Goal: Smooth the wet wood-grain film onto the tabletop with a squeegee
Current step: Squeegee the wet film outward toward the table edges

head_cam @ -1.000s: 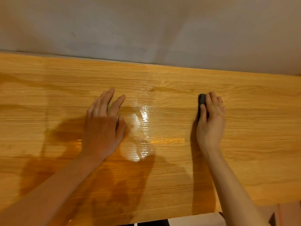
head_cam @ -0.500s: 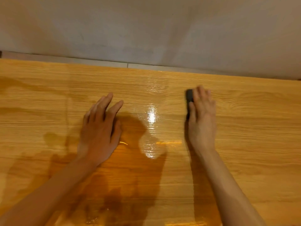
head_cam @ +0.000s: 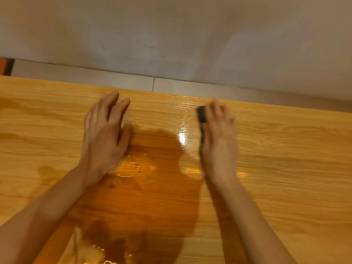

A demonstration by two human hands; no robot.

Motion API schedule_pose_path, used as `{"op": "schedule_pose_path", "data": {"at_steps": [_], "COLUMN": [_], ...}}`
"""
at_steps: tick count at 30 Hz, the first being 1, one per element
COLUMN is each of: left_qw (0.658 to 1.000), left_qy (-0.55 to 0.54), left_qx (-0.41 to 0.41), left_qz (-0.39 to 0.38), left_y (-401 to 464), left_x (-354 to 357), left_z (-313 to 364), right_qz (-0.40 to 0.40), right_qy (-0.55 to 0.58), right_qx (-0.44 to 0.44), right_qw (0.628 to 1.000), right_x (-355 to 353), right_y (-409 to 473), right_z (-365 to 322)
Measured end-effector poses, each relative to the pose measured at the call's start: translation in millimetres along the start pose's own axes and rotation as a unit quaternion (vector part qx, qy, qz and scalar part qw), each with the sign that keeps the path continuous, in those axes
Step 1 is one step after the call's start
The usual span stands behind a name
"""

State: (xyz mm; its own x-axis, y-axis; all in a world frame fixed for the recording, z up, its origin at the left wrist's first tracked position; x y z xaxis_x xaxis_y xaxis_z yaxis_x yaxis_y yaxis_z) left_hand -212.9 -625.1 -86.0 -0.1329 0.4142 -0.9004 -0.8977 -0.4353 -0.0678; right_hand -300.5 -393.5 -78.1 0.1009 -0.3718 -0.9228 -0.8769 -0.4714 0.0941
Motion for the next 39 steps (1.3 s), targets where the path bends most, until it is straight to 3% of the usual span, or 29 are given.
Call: {"op": "schedule_pose_path", "data": {"at_steps": [2,5,7,10,13,17,19,21,26,29,34,39], "left_qw": [1.000,1.000,1.000,1.000,1.000,1.000,1.000,1.000,0.999,1.000,0.999,0.999], "left_qy": [0.003,0.007,0.006,0.009,0.010,0.011,0.014,0.015,0.011,0.009,0.007,0.008], "left_qx": [-0.009,-0.002,-0.006,-0.017,-0.012,-0.011,-0.010,-0.009,-0.009,-0.005,-0.003,-0.008], "left_qz": [-0.001,0.010,0.012,0.017,0.022,0.016,0.017,0.020,0.031,0.030,0.036,0.037], "left_y": [-0.2,2.0,5.5,7.3,5.9,7.3,8.1,8.2,6.4,7.0,6.1,6.3], "left_x": [5.2,6.4,5.8,5.2,5.1,6.6,6.7,5.9,2.6,2.0,1.5,1.0], "left_z": [-2.9,-4.9,-7.2,-9.3,-8.0,-9.0,-9.9,-9.8,-5.6,-3.8,-3.9,-4.7], "right_qz": [0.026,0.065,0.061,-0.004,-0.054,-0.003,0.018,0.017,-0.042,-0.068,-0.036,-0.036], "right_qy": [0.027,0.039,0.012,0.031,0.002,0.008,0.012,0.007,-0.016,-0.011,-0.012,-0.072], "right_qx": [0.098,0.145,0.105,-0.022,-0.114,0.023,0.072,0.061,-0.104,-0.150,-0.037,-0.031], "right_qw": [0.995,0.986,0.993,0.999,0.992,1.000,0.997,0.998,0.994,0.986,0.999,0.996], "right_x": [-22.5,-20.5,-3.4,37.4,40.8,-7.8,-19.1,-7.7,50.3,49.1,-2.9,11.7], "right_y": [-13.9,-11.2,4.1,19.9,23.8,16.5,16.9,27.7,73.1,77.7,54.2,83.1], "right_z": [51.5,47.8,5.7,-69.6,-72.4,32.3,52.7,31.1,-82.2,-79.3,18.7,-12.7]}}
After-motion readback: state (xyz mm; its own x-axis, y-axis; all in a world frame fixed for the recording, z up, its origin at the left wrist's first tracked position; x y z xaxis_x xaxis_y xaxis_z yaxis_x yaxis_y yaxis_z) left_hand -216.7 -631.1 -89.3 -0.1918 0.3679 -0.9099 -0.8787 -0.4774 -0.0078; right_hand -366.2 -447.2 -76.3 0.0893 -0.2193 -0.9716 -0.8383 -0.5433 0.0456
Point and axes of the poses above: each hand's wrist, its own y-axis towards the middle knuckle, its own x-axis out of the palm, z = x × y, the point moved 10 cm from there along y, towards the middle knuckle, and after that the axes turned 10 degrees about -x, right-handed, at the moved point
